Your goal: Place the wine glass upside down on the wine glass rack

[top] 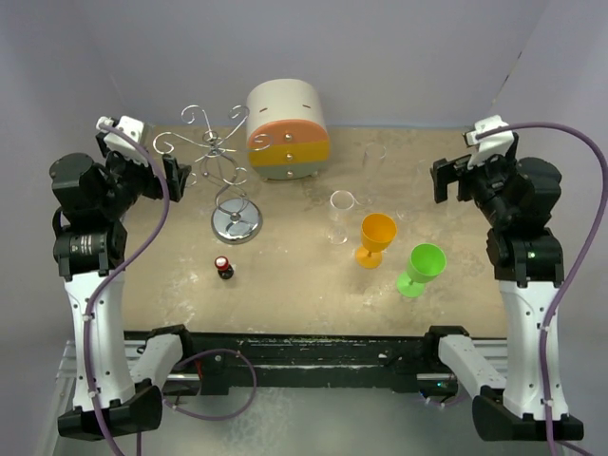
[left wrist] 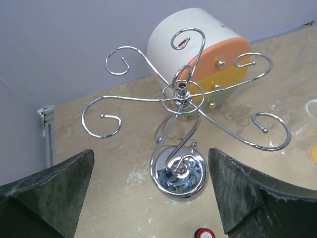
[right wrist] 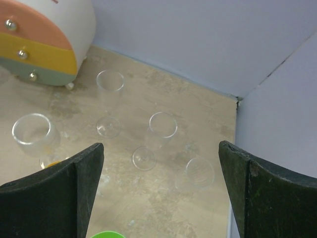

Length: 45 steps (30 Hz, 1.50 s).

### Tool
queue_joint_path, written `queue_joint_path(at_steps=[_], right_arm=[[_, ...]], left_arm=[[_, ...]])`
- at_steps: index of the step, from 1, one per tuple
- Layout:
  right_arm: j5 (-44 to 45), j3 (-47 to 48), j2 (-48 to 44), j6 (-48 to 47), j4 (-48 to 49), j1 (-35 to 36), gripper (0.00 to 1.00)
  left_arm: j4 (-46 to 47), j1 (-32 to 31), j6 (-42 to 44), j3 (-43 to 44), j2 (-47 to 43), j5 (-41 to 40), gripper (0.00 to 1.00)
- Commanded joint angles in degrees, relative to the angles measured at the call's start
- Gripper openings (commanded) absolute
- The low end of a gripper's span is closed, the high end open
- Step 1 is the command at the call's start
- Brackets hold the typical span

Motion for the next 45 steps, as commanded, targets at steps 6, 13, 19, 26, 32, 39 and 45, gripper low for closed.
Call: queue_joint_path(at_steps=[6,13,19,26,32,39,45], right_arm=[[-13.6,-0.7,5.0,-8.6,-6.5,3.5,1.0],[-13.2,-4.6,7.8,-12.1,-6.7,11.4,1.0],[-17.4,-11.4,7.4,-12.3,-1.8,12.3,0.99],[-15.4,-12.9,6.0,-12.0,-1.7,12.3,0.99],[-14.2,-14.0,4.2,-11.9,-2.0,11.4,0.99],[-15.8,-15.1,3.6,-10.9,-1.3,9.1,0.99],[-16.4,-15.9,2.8,-10.5,-0.7,7.7,1.0]], left_arm=[[-2.9,-2.3,4.6,5.7,2.7,3.1,0.99],[-10.8,-7.2,9.0,12.3,9.4,1.6,1.0],[-10.4,-8.9,8.9,14.5,13.0,2.8,0.99],[-7.0,-9.6,10.0,18.9,20.4,5.3,0.89],[-5.7,-10.2,10.9,22.6,26.4,7.8,0.81],[-5.6,-10.8,11.0,25.4,31.4,10.5,0.64],[-4.7,-11.3,10.9,23.2,30.3,11.5,0.41]])
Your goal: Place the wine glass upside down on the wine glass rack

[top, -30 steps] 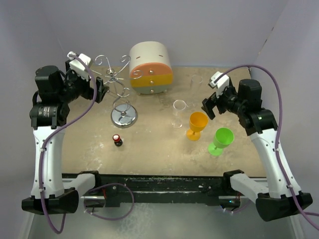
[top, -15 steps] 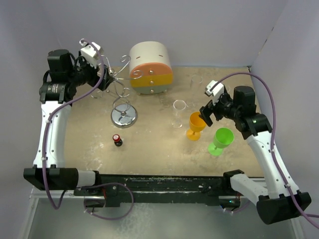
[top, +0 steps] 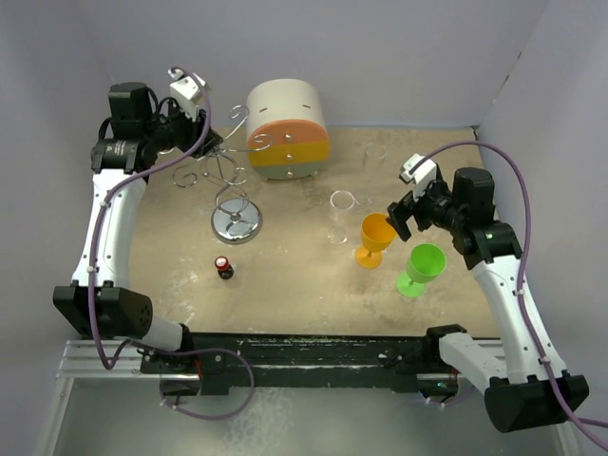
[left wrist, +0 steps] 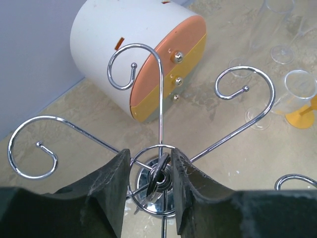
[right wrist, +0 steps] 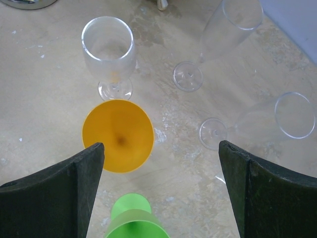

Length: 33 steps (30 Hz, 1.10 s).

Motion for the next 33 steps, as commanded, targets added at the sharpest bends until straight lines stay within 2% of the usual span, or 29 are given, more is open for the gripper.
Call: queue_joint_path(at_steps=[1,12,20,33], right_arm=[[-1.9,-0.7,-1.9,0.6,2.3,-1.0,1.0],[-1.8,-2.2,-2.8,1.8,3.3,-1.9,1.0],[0.5,-0.1,0.6,1.7,1.5,-1.8,0.99],[0.9,3.0,7.9,-0.5,-3.0,-0.2,0.89]], left_arm=[[3.0,-0.5,0.6,0.3,-2.2,2.9,0.38],[7.0,-2.7,-7.6,-2.3,-3.9,6.7,0.0],[10.8,-7.6,-13.5,-3.9,-5.9,8.7,0.0],[14.5,-11.0,-17.0,-8.4,-9.4,9.9,0.0]])
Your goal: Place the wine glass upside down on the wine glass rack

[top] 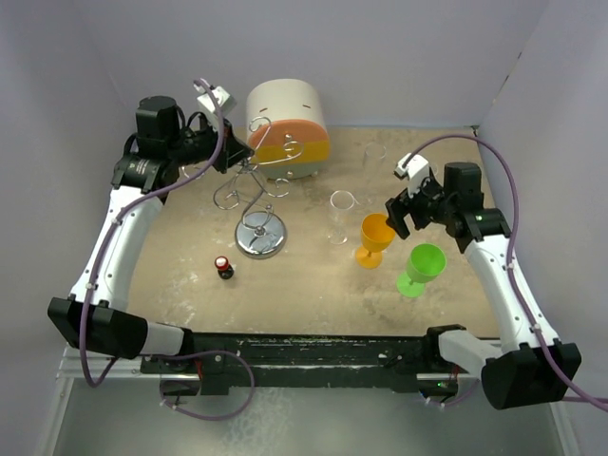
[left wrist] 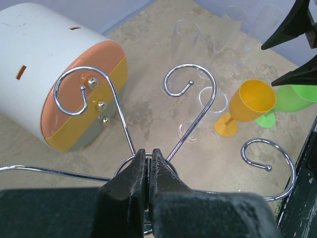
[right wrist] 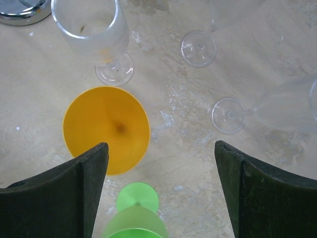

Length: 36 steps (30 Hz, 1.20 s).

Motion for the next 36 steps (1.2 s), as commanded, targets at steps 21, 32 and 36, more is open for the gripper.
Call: queue_joint_path(at_steps=[21,32,36], right_arm=[[6.6,5.9,13.3,0.0,-2.2,5.6,0.45],[6.1,7.6,12.6,-1.0,-5.7,5.5,0.0],[8.5,9.5,8.1,-1.2,-7.5,5.5,0.0]], left_arm=[[8.9,-1.5,-5.0,-5.8,-6.6,0.2,0.31],[7.3,-1.4,-0.1,-6.3,-10.0,-0.7,0.67],[3.8,-0.8,3.5,-4.7,-11.4,0.8,0.76]])
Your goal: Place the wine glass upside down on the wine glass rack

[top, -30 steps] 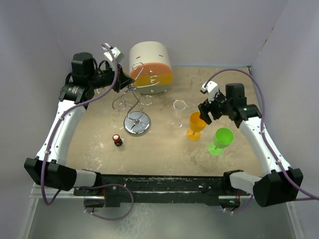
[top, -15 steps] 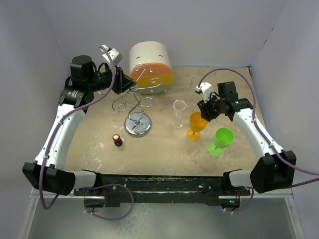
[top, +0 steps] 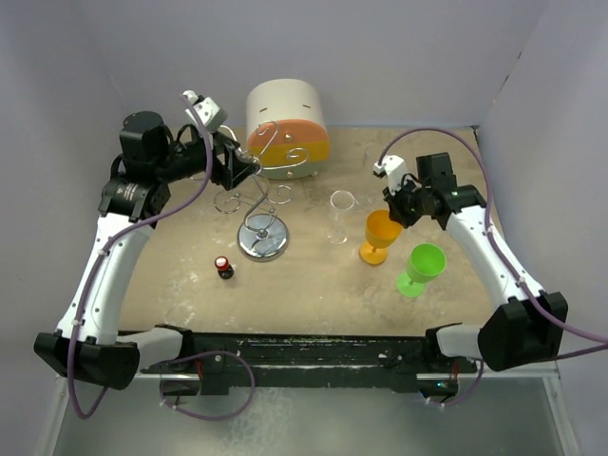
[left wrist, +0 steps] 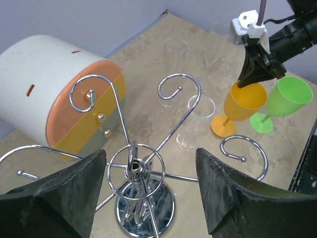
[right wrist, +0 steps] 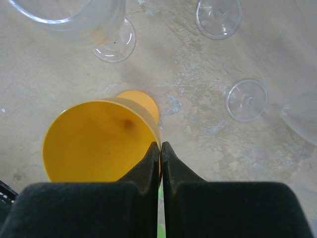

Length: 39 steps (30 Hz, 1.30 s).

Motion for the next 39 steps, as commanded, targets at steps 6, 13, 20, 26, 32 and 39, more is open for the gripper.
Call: queue_joint_path(at_steps=[6,13,20,26,32,39], right_arm=[[4.8,9.0,-14.0,-2.2,-5.4,-0.4,0.0],[-0.4,24.1,-14.4,-3.6,-5.5,-0.5,0.0],[-8.7,34.1,-12.6,5.5,6.4,-0.5,0.0],[-12.4,37.1,-9.5,19.2,20.6,-0.3,0.0],[-16.7,40.0,-4.8,30.5,28.2,0.1,0.0],[-19.3,41.3,-2.5,35.8,31.3,0.8,0.0]], left_arm=[[-3.7,1.3,4.2,4.4,-3.3,2.8,0.9],[-2.9,2.4,1.8,8.2,-4.3,1.8,0.94],[-0.4,2.4,-7.9,13.7,-2.0,0.5,0.94],[5.0,2.3,-17.0,12.4,0.1,3.8,0.94],[8.6,0.9,-22.1,16.8,5.0,6.5,0.94],[14.3,-1.5,-27.3,17.6,8.4,6.3,0.85]])
